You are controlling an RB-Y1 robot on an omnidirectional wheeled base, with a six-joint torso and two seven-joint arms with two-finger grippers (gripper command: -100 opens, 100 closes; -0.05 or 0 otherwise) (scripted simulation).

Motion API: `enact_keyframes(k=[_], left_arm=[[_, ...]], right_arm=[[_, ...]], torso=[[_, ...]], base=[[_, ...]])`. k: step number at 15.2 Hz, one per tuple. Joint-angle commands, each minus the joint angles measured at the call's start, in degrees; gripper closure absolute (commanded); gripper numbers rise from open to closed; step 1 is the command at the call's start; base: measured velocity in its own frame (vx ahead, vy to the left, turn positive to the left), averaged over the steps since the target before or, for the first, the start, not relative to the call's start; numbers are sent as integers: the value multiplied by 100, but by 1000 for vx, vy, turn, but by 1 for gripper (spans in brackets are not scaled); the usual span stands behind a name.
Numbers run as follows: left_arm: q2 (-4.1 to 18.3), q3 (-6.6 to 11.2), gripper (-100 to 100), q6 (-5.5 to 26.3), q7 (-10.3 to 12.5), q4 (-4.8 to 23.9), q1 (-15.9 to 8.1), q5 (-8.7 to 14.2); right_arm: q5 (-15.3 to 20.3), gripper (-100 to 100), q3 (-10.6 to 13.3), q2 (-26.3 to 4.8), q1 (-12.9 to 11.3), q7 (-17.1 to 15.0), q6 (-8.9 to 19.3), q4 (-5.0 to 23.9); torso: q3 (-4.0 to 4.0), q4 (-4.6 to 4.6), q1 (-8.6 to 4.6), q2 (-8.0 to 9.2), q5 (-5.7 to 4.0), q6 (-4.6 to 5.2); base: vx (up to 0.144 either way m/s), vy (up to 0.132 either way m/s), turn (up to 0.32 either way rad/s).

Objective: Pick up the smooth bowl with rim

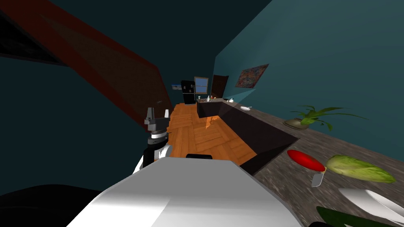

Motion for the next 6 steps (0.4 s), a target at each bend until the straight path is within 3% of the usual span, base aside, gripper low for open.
enact_keyframes(k=[1, 2, 4, 6], left_arm=[[0, 0, 0, 0, 0, 0, 0, 0], [0, 0, 0, 0, 0, 0, -1, 0], [0, 0, 0, 0, 0, 0, 0, 0], [0, -1, 0, 0, 0, 0, -1, 0]], right_arm=[[-48, 100, 31, 22, 103, 1, 74, -286], [-167, 100, 143, 9, 350, -61, 283, -421], [-167, 100, 143, 9, 359, -61, 283, -665], [-156, 100, 139, 8, 347, -59, 275, -610]], torso=[[0, 0, 0, 0, 0, 0], [0, 1, 3, 0, -1, -6], [-1, -2, 1, 0, 1, 3], [-1, 0, 7, 0, 0, -9]], base=[[27, -46, -51], [35, -61, -119], [34, -55, -103], [11, -16, 15]])
